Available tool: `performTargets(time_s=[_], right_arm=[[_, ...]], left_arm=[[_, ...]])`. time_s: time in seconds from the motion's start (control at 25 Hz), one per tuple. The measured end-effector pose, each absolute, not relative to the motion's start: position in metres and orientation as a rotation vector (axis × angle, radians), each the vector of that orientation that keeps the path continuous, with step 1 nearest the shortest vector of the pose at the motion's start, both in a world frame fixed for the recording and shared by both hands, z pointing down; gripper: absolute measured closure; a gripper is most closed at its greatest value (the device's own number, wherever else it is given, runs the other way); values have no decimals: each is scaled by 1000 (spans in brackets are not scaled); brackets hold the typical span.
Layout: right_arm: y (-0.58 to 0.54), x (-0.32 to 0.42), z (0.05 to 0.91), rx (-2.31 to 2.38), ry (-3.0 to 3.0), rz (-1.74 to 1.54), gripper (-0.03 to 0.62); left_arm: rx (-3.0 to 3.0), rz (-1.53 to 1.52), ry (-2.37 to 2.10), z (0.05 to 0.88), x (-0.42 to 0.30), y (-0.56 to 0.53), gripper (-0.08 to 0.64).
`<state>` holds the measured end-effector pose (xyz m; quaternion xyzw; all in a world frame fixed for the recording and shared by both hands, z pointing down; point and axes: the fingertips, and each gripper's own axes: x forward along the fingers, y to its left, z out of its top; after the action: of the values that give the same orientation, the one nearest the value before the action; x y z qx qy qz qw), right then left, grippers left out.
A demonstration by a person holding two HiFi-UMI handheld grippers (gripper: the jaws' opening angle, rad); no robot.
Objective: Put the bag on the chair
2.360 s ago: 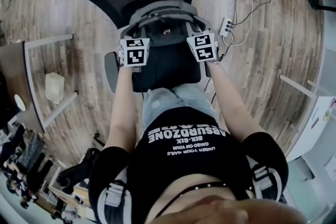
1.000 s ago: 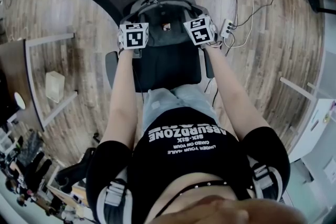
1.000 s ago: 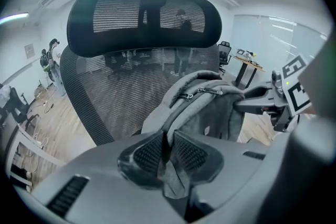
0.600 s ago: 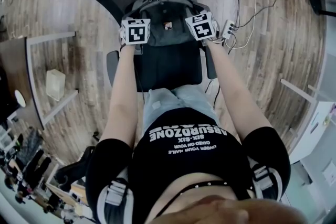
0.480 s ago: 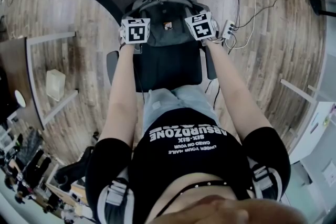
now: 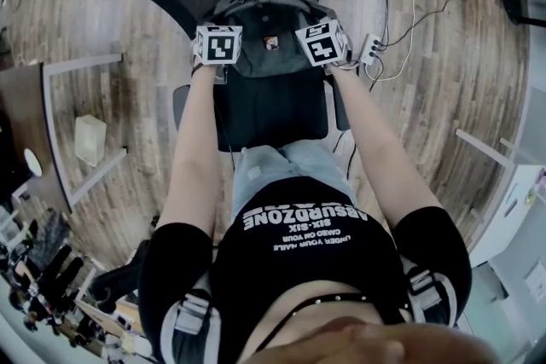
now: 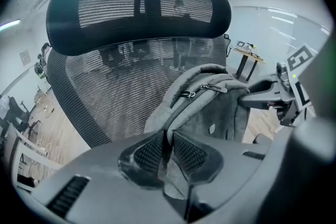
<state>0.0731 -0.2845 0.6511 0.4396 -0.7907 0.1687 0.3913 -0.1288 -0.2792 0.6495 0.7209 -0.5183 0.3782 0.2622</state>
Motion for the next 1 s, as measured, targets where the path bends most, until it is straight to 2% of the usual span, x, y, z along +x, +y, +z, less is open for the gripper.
performTargets(time_s=[0.32, 0.48, 0.64, 0.92, 1.0], right_arm=[[-282, 68, 638, 1117, -2003, 352, 501], [-277, 63, 641, 1104, -2004, 321, 416], [-273, 64, 636, 1124, -2012, 333, 394], [-276, 61, 607, 1206, -2079, 295, 394], [-276, 60, 600, 1232, -2099, 289, 417]], left_arm=[[2017, 965, -1513, 643, -126, -276, 486], [2022, 953, -1525, 641, -126, -273, 479], [2045, 977, -1513, 635, -123, -268, 401], [2081, 931, -1592, 610, -128, -266, 390], [2095, 899, -1611, 601, -127, -266, 390]])
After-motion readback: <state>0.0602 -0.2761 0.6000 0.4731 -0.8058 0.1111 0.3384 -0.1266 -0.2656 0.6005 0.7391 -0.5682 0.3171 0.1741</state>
